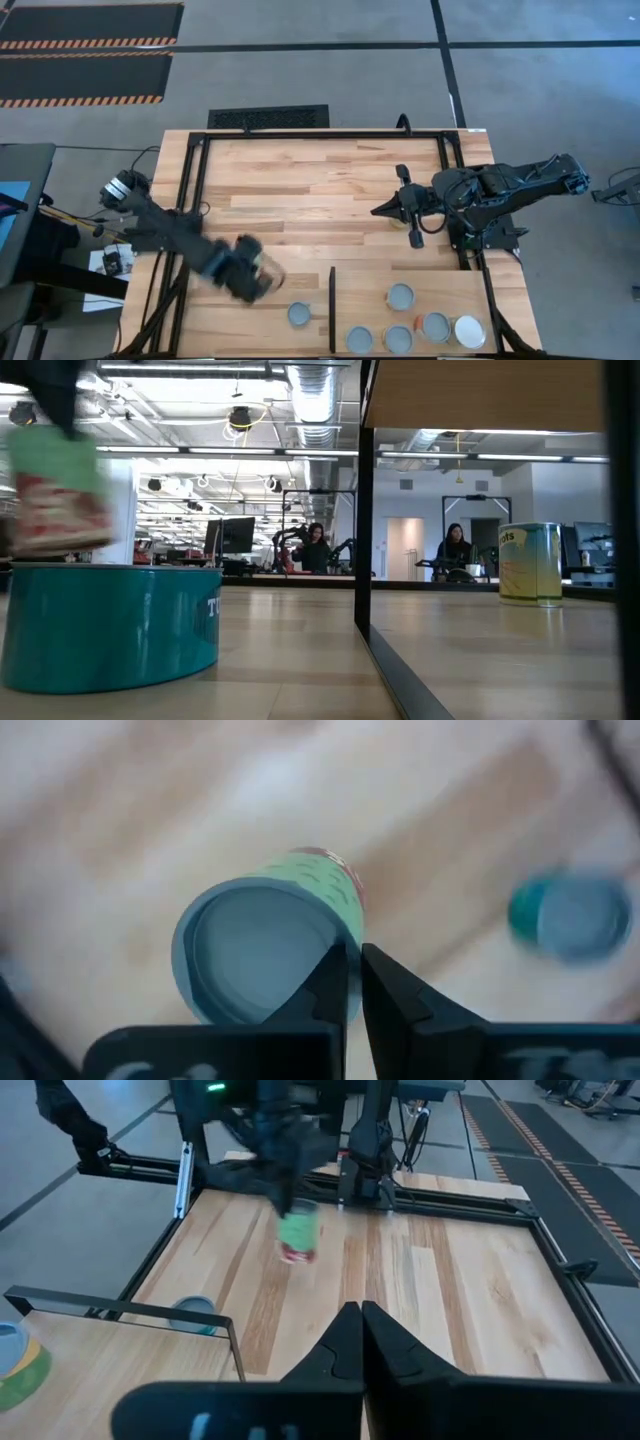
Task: Pick and place cans onto a shelf
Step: Put the canned spaghetti sauce on the shelf
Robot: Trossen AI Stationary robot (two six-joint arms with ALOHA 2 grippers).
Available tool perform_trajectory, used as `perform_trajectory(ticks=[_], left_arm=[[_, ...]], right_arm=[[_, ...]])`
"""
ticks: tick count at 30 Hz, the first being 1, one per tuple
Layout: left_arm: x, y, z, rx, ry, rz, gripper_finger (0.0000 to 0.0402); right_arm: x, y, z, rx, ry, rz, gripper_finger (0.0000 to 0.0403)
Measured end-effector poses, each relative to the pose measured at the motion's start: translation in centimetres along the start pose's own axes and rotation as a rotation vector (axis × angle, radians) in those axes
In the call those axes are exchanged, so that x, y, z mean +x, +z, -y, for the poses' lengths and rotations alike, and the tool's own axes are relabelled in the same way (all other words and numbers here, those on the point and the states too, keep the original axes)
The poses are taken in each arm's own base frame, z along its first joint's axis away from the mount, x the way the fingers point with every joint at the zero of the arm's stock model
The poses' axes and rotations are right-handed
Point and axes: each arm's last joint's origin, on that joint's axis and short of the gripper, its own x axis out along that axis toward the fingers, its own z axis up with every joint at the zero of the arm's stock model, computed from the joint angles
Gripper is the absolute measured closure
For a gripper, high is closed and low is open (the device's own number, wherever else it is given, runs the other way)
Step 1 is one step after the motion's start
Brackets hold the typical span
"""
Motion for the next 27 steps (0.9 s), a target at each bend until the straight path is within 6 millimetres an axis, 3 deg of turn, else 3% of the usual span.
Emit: perform_trajectory(ticks=[8,13,19,27], left_arm=[[1.4,11.1,-0.8,0.246,-0.119,0.136,0.0400],[2.9,16.0,-0.3,0.348,-0.152,0.192,0.0401],[4.3,19.5,2.5,0.506,-0.156,0.198,0.0401],[6.4,21.6,6.8,0.633,-0.166,0.211,0.0401]], right_arm=[[0.0,0.0,0.0,0.002,0.000,0.000,0.0395],[0.0,0.0,0.0,0.028,0.000,0.000,0.0395],[0.0,0.0,0.0,0.045,0.000,0.000,0.0395],[-0.1,0.1,0.0,0.046,0.001,0.010,0.0394]])
